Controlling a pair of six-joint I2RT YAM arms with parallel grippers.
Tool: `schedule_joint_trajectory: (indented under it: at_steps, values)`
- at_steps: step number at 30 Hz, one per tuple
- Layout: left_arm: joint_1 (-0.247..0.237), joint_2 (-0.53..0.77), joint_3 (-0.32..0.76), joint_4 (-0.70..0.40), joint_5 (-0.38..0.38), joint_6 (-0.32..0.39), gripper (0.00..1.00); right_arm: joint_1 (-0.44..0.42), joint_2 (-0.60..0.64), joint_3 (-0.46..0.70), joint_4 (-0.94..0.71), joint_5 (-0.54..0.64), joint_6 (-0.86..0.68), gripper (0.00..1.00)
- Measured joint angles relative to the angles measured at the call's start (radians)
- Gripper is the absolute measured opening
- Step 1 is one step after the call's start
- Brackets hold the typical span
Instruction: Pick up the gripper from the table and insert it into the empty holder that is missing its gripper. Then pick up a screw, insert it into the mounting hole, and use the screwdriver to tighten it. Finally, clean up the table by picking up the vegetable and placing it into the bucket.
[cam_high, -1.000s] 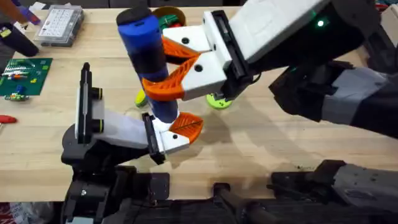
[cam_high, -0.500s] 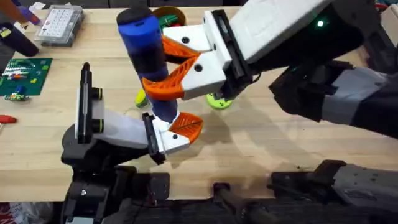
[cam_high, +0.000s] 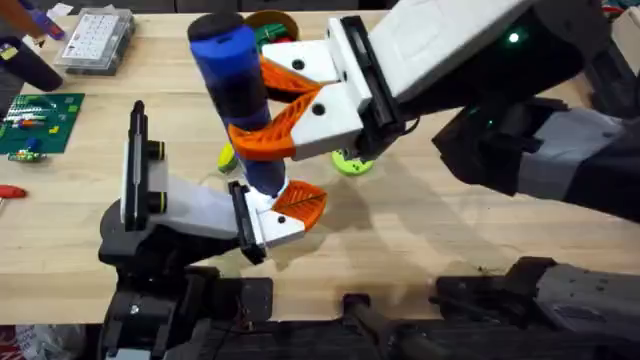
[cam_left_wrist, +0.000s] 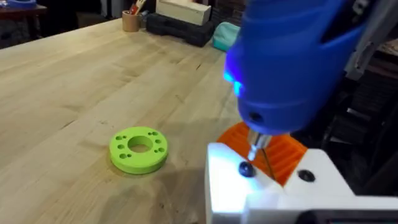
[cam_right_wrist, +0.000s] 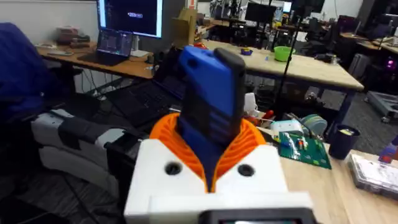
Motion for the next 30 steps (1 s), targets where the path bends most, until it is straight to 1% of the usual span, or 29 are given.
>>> schedule_joint_trajectory:
  at_steps: [12,30]
  values:
    - [0.000,0.000,0.000,0.000,0.000,-0.002,0.004,0.000,0.029,-0.001,-0.001,0.002,-0.003,0.022]
    - [0.000,0.000,0.000,0.000,0.000,-0.002,0.004,0.000,0.029,-0.001,-0.002,0.003,-0.003,0.022]
